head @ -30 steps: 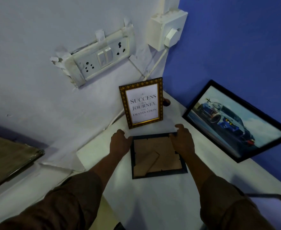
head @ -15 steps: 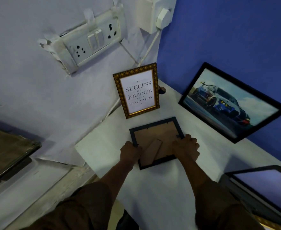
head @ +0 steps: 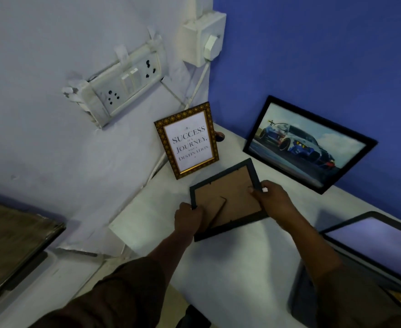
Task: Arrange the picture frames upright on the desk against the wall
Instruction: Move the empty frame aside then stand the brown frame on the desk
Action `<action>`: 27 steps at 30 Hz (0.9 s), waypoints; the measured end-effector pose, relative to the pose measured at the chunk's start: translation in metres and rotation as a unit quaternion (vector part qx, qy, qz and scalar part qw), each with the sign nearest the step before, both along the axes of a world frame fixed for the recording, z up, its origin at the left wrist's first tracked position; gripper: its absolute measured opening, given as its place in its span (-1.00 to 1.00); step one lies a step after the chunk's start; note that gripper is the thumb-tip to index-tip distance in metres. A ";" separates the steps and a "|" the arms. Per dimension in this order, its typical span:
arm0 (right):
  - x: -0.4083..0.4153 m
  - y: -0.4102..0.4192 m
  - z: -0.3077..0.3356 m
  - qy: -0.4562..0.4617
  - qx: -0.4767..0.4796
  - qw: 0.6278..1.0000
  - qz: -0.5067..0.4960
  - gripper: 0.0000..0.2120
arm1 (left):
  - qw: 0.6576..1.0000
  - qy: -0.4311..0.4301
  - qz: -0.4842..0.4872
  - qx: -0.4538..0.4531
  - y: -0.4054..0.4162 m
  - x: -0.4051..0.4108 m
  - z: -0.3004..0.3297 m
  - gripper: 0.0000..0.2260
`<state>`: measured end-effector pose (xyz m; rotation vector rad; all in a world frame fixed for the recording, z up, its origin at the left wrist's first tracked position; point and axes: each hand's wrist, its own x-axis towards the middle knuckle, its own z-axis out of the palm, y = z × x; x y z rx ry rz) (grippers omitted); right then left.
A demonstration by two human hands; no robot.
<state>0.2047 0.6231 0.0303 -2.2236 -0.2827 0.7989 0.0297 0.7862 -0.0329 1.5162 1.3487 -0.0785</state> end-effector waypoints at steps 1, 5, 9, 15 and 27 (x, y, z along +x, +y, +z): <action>0.000 -0.002 0.016 -0.013 0.016 1.000 0.000 -0.78 | 1.000 -0.011 0.000 -0.005 -0.004 0.003 0.006 -0.64; -0.004 -0.028 0.078 -0.067 0.056 0.996 -0.018 -0.79 | 0.997 -0.067 -0.018 0.032 -0.034 0.014 0.042 -0.58; -0.022 -0.094 0.133 -0.133 0.088 0.984 -0.076 -0.88 | 0.939 -0.181 -0.108 0.273 -0.097 0.012 0.094 -0.61; -0.068 -0.210 0.201 -0.167 0.090 0.965 -0.180 -0.42 | 0.759 -0.352 -0.332 0.435 -0.219 -0.013 0.164 -0.54; -0.149 -0.417 0.274 -0.096 0.210 0.917 -0.326 -0.60 | 0.657 -0.497 -0.402 0.400 -0.394 -0.049 0.215 -0.79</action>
